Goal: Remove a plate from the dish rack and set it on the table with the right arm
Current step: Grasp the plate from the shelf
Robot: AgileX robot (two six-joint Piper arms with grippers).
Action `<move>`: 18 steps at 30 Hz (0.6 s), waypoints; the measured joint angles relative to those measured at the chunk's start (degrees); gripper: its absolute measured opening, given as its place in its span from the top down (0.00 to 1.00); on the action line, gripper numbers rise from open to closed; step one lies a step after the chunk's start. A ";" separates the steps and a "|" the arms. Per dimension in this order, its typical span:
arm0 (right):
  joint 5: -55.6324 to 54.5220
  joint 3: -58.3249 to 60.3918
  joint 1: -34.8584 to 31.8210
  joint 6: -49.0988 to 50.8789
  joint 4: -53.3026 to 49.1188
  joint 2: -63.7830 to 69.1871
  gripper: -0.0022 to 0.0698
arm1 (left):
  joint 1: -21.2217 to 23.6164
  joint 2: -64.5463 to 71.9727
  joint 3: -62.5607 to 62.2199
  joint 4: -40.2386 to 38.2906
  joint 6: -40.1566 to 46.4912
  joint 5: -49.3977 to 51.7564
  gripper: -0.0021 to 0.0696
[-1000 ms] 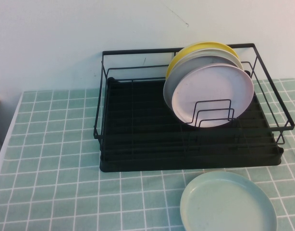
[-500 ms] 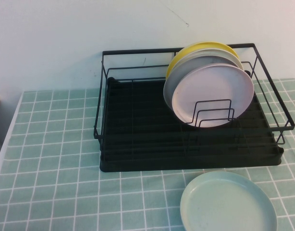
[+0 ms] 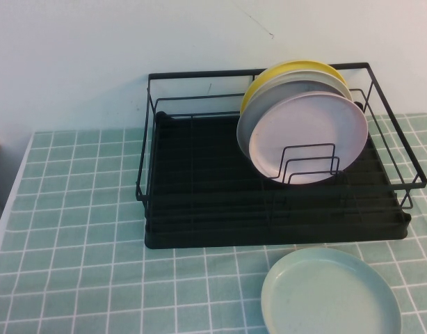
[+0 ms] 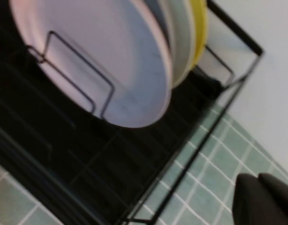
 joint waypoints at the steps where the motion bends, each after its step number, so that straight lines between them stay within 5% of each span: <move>1: 1.78 -1.21 0.00 -3.79 2.60 1.67 0.97 | 0.00 0.00 0.00 0.00 0.00 0.00 0.98; 10: 11.68 -7.38 0.10 -29.42 18.06 12.79 0.93 | 0.00 0.00 0.00 0.00 0.00 0.00 0.98; 12: 10.95 -7.61 0.10 -30.35 18.65 14.21 0.85 | 0.00 0.00 0.00 0.00 0.00 0.00 0.98; 18: 8.52 -7.61 0.10 -33.58 21.66 17.71 0.39 | 0.00 0.00 0.00 0.00 0.00 0.00 0.98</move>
